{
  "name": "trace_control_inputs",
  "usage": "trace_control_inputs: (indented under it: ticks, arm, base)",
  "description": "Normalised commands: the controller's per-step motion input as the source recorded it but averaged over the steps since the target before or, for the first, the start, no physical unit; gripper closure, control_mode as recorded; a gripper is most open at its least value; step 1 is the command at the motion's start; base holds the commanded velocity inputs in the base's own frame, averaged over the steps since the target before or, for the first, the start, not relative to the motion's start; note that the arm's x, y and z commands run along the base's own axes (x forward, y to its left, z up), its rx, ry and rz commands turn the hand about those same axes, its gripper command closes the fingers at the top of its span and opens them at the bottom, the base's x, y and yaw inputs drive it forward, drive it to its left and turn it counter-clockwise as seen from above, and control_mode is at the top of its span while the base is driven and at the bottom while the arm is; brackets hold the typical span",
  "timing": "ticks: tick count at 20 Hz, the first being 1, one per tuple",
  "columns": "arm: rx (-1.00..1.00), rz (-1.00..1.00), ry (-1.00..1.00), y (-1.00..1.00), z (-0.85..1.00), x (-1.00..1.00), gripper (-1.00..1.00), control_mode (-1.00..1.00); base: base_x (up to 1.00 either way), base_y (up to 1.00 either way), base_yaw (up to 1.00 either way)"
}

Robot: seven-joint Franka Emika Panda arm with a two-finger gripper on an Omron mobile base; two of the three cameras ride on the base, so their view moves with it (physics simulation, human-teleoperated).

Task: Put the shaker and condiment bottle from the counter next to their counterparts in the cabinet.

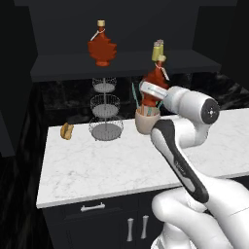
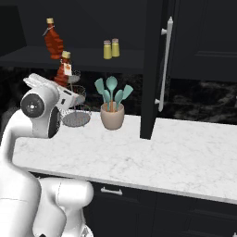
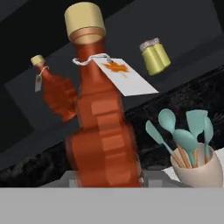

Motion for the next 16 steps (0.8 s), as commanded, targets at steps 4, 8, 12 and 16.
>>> trace_control_inputs:
  ticks: [4,8,12,16]
  arm:
    - [-0.13,0.26,0.00,0.22,0.77,-0.32,1.00,-1.00]
    - [-0.15,0.17,-0.03,0.22,0.56,-0.58,1.00,-1.00]
    - [-0.15,0.05,-0.01,0.34,-0.05,0.00,1.00,-1.00]
    - [-0.05,-0.02,-0.14,0.24,0.05,0.05,1.00,-1.00]
  base:
    - [0.00,0.00,0.00]
    - [0.00,0.00,0.00]
    - [0.00,0.00,0.00]
    - [0.00,0.00,0.00]
